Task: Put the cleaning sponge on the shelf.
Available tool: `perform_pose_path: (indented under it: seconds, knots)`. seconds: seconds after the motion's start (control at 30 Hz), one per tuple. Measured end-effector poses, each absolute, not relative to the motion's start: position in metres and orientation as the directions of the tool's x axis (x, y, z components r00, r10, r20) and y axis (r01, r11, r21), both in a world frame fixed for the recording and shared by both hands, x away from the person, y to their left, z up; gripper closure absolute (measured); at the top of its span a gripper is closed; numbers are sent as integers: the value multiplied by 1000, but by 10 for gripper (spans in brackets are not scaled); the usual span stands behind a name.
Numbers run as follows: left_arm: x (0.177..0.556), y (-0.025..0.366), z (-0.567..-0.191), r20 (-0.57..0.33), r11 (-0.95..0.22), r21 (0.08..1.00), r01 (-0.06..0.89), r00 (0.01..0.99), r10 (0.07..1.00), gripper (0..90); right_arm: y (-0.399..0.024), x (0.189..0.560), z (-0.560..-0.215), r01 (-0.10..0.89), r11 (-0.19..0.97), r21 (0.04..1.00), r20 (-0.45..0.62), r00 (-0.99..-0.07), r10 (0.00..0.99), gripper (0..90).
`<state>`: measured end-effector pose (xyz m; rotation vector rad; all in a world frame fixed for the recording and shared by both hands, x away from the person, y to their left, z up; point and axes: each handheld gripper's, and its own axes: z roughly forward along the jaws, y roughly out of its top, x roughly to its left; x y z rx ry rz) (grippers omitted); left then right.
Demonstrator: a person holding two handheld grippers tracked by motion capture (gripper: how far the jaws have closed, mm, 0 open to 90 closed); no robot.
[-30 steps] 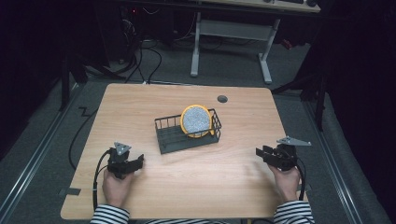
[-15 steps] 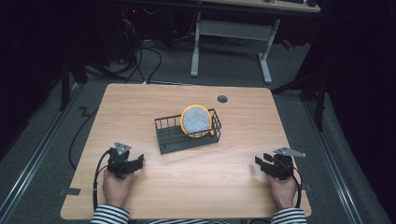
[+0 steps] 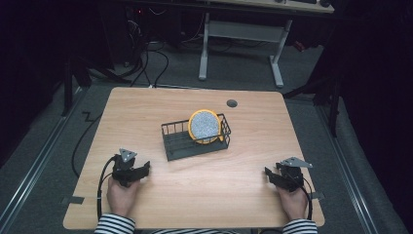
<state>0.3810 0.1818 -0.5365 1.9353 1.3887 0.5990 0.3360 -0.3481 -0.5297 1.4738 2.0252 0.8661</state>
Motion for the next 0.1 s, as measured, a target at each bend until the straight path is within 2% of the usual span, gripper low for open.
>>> perform_pose_path:
  seconds: [0.1]
  knots:
    - [381, 182, -537, -19, -206, 744, 636, 327, 945, 295, -348, 336, -530, 648, 212, 731, -17, -294, 956, 438]
